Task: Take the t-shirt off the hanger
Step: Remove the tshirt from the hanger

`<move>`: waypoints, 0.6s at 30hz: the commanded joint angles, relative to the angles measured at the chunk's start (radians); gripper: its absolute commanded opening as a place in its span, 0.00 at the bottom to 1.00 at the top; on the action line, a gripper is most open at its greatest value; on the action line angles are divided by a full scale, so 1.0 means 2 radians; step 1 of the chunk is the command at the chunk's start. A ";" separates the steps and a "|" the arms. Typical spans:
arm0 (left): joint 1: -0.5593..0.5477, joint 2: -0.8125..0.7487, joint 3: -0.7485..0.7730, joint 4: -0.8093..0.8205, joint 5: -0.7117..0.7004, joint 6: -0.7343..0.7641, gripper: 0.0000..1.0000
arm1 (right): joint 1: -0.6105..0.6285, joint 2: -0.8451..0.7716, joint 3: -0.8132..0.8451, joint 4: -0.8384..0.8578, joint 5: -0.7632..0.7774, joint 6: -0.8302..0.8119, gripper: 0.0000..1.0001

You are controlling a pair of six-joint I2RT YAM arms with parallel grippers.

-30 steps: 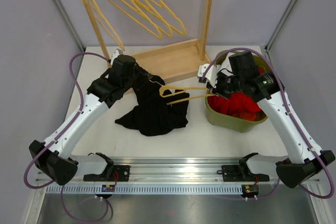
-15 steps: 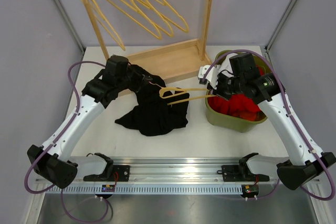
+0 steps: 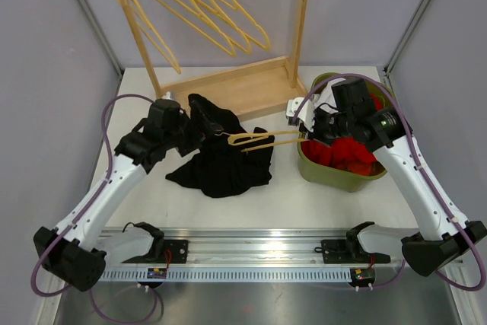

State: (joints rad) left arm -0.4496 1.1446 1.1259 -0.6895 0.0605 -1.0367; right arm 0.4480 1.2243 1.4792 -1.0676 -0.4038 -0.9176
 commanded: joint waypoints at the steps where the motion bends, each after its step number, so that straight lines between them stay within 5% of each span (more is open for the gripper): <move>1: 0.015 -0.070 -0.034 0.108 0.023 0.168 0.98 | 0.003 -0.007 0.004 0.009 -0.016 -0.016 0.00; 5: 0.027 -0.099 -0.052 0.122 0.036 0.177 0.99 | 0.005 -0.002 0.000 0.001 -0.029 -0.029 0.00; 10: 0.028 -0.036 -0.009 0.032 0.055 0.063 0.94 | 0.015 -0.001 -0.002 0.014 -0.011 -0.025 0.00; 14: 0.028 -0.025 -0.023 0.050 0.093 -0.004 0.94 | 0.021 0.001 -0.003 0.028 0.001 -0.024 0.00; 18: 0.028 -0.018 -0.012 0.005 0.057 -0.060 0.91 | 0.027 -0.001 -0.008 0.033 0.018 -0.027 0.00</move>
State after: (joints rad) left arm -0.3973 1.1168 1.0691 -0.6216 0.1780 -1.0306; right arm 0.4847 1.2247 1.4727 -1.0649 -0.4004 -0.9550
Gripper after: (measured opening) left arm 0.921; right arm 0.036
